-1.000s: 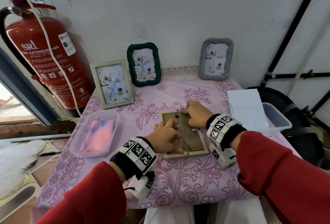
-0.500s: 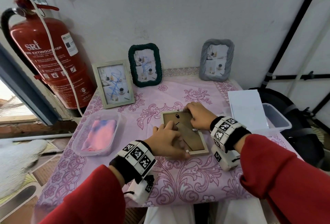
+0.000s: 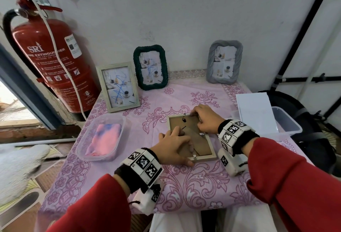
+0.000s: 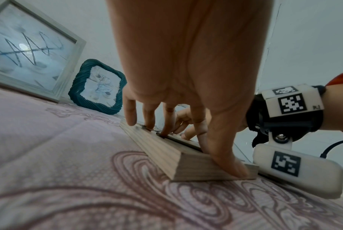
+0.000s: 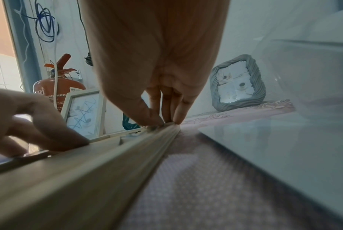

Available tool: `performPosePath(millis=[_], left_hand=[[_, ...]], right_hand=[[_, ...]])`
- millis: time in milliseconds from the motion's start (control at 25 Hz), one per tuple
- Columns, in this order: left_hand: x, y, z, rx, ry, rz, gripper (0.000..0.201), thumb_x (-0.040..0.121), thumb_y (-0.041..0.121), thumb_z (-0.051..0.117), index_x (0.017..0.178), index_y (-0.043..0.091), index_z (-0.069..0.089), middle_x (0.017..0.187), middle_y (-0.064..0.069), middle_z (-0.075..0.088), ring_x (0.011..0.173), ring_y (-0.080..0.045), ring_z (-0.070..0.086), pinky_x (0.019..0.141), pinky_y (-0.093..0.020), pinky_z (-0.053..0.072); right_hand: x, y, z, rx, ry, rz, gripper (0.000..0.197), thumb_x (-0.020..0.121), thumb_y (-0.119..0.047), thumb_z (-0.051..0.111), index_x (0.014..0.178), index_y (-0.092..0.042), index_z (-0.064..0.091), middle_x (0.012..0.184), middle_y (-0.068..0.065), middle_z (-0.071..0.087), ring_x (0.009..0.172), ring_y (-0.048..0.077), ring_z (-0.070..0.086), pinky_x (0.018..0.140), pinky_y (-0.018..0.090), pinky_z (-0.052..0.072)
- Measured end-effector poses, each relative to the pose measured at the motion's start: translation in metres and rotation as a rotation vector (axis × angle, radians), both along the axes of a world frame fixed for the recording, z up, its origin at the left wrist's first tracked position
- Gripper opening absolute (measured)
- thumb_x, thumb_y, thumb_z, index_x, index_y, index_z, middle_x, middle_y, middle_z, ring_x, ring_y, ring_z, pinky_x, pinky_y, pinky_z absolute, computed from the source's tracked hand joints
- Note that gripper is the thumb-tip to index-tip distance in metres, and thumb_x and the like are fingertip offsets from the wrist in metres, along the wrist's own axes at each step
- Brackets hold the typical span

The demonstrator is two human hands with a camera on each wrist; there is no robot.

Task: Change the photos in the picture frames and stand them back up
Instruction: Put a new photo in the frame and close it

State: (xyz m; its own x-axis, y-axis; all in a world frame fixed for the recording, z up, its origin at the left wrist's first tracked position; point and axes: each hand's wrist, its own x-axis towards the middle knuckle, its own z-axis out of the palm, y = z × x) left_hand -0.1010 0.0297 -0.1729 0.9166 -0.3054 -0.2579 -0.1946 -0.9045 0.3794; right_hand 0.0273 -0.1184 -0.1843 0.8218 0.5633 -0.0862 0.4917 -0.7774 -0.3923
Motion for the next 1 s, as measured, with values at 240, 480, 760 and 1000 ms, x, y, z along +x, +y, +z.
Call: performPosePath(millis=[240, 480, 760, 1000], left_hand=[[-0.0010, -0.0006, -0.0018, 0.014, 0.008, 0.014, 0.045, 0.073, 0.046, 0.072, 0.110, 0.030, 0.054, 0.123, -0.001, 0.031, 0.119, -0.025, 0.034, 0.100, -0.043, 0.025], [-0.0016, 0.0005, -0.0030, 0.003, 0.005, 0.011, 0.043, 0.073, 0.047, 0.071, 0.109, 0.032, 0.053, 0.122, -0.001, 0.031, 0.118, -0.024, 0.034, 0.100, -0.043, 0.025], [-0.0019, 0.0011, -0.0034, -0.006, -0.004, 0.004, 0.044, 0.074, 0.048, 0.071, 0.110, 0.032, 0.053, 0.121, 0.000, 0.031, 0.118, -0.024, 0.034, 0.101, -0.044, 0.025], [-0.0028, 0.0001, -0.0028, 0.014, 0.002, 0.001, 0.046, 0.075, 0.047, 0.070, 0.113, 0.030, 0.052, 0.124, -0.001, 0.031, 0.120, -0.024, 0.034, 0.102, -0.045, 0.025]], right_hand=[[-0.0006, 0.0037, -0.0006, -0.040, -0.028, -0.018, 0.047, 0.076, 0.000, 0.053, 0.122, -0.003, 0.047, 0.124, 0.017, 0.043, 0.119, 0.029, 0.037, 0.097, 0.030, 0.036], [0.0018, 0.0071, 0.0016, -0.049, -0.001, -0.028, 0.043, 0.075, 0.001, 0.053, 0.117, -0.008, 0.048, 0.119, 0.015, 0.041, 0.117, 0.029, 0.035, 0.091, 0.033, 0.038], [-0.0036, 0.0048, 0.0002, 0.009, -0.003, -0.010, 0.041, 0.076, 0.003, 0.048, 0.113, -0.013, 0.054, 0.104, 0.010, 0.037, 0.111, 0.028, 0.034, 0.092, 0.035, 0.036], [-0.0063, 0.0035, -0.0005, -0.003, -0.014, -0.015, 0.045, 0.076, 0.001, 0.049, 0.120, -0.011, 0.050, 0.117, 0.013, 0.040, 0.114, 0.028, 0.033, 0.096, 0.032, 0.035]])
